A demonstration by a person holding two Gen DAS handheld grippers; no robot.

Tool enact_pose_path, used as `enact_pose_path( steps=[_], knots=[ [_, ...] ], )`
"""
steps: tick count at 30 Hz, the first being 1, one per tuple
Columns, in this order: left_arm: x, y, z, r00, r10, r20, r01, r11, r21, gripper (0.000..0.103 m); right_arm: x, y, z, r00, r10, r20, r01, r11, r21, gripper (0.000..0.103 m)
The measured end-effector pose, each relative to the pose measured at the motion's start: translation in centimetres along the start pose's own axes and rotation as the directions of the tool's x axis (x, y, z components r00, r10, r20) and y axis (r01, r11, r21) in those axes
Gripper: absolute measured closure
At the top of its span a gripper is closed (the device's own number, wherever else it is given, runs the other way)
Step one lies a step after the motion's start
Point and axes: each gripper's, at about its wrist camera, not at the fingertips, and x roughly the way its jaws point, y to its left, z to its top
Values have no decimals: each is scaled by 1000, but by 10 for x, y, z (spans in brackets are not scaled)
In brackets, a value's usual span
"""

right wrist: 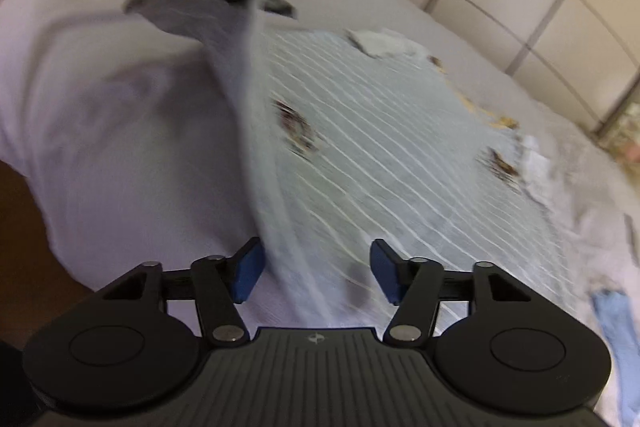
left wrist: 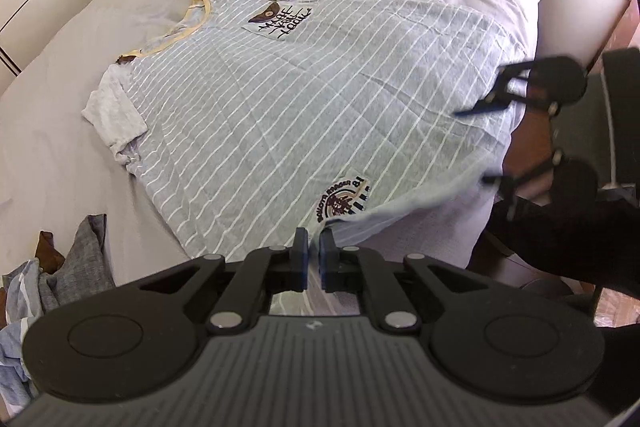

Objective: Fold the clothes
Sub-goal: 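Grasp the striped shirt hem with the left gripper while the right gripper grasps it too, then lift the hem with both grippers and fold it over toward the collar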

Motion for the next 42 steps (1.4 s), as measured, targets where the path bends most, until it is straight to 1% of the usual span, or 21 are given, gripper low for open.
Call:
enact_pose_path(
  steps=[4,6,9,14,16,17,18,19,20,21,24,28,29,30,31,33,36,37,38,39,42],
  knots=[
    [5,1,-2,1000,10,0,-10,1000,3,99,-4,-24,-32,990,-133,-47,131,991,-41,57],
    [10,-2,-6,1000,12,-9,-12,1000,19,99,-1,-36,-51,981,-174,-88,168,983,-74,59],
    [16,-8,-12,1000,10,-23,-9,999,51,99,3,-52,-75,970,-202,-137,187,976,-115,59],
    [27,-25,-25,998,45,-40,-38,987,155,97,3,-59,-85,973,-193,-125,169,969,-181,59],
    [32,-31,-31,997,64,-52,-52,978,200,95,3,-61,-86,977,-169,-130,143,971,-191,64],
    [35,-35,-36,995,82,-53,-68,970,232,93,3,-62,-87,979,-157,-134,129,972,-195,75],
    [37,-40,-41,993,102,-52,-85,961,265,87,2,-62,-86,980,-145,-136,117,973,-197,85],
    [40,-45,-45,991,122,-50,-101,949,298,80,1,-62,-84,981,-134,-138,105,974,-200,88],
    [42,-50,-50,989,141,-48,-118,937,330,66,-1,-62,-83,983,-123,-140,93,975,-202,94],
    [45,-55,-55,985,164,-44,-137,921,364,60,-2,-62,-82,984,-111,-142,81,976,-204,101],
    [57,-71,-69,979,200,-47,-158,878,452,60,-6,-65,-79,985,-88,-147,54,974,-222,102],
    [74,-87,-80,966,255,-39,-200,833,515,62,-8,-71,-77,985,-71,-158,32,971,-238,103],
    [75,-87,-80,961,275,-35,-219,833,508,74,-8,-72,-77,985,-68,-161,28,970,-243,103],
    [74,-85,-78,956,292,-37,-238,841,486,90,-7,-73,-76,984,-69,-163,27,968,-248,103],
    [72,-81,-76,951,304,-45,-251,851,461,95,-6,-75,-76,984,-71,-166,27,967,-254,103],
    [68,-73,-74,948,315,-56,-265,870,415,99,-5,-78,-76,982,-79,-171,32,965,-262,103],
    [56,-68,-72,955,291,-53,-250,889,384,100,-3,-81,-80,979,-97,-179,44,959,-280,101],
    [53,-66,-72,958,282,-52,-243,894,376,100,-1,-81,-81,978,-103,-181,47,956,-291,99],
    [50,-65,-71,960,276,-48,-240,898,370,100,0,-81,-84,977,-109,-182,50,953,-299,92],
    [48,-64,-70,962,271,-43,-237,901,364,100,1,-81,-86,976,-117,-181,56,950,-308,87],
    [43,-58,-66,966,255,-45,-225,914,337,100,3,-82,-93,975,-129,-184,65,945,-320,82]
  ],
)
